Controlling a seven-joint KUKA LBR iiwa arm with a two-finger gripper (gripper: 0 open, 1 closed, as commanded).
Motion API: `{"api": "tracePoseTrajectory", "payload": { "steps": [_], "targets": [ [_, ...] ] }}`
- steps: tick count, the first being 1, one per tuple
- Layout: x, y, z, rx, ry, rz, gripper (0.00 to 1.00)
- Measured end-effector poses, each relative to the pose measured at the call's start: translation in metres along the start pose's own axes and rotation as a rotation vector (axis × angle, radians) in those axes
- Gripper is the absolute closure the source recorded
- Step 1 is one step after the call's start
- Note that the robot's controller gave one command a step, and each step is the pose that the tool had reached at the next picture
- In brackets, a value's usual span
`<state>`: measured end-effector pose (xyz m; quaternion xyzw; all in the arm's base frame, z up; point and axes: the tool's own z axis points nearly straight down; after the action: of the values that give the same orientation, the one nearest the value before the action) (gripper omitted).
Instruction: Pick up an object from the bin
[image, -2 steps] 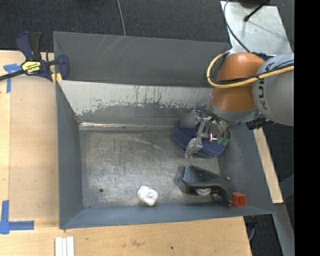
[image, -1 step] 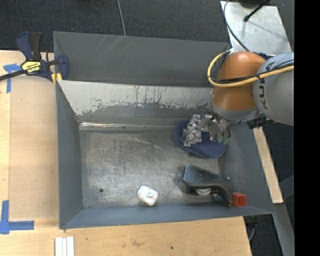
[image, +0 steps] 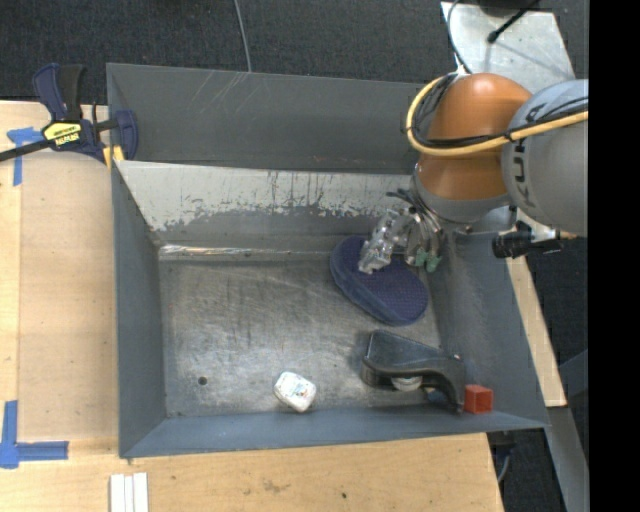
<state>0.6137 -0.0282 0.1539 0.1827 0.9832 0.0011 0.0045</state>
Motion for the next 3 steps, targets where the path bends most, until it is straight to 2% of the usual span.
{"api": "tracePoseTrajectory", "payload": {
  "steps": [1,2,3],
  "targets": [
    [0.021,-0.051,0.031,0.007,0.009,0.256,1.00],
    [0.033,-0.042,0.029,0.005,0.008,0.299,1.00],
    [0.033,-0.042,0.029,0.005,0.007,0.299,0.00]
  ]
}}
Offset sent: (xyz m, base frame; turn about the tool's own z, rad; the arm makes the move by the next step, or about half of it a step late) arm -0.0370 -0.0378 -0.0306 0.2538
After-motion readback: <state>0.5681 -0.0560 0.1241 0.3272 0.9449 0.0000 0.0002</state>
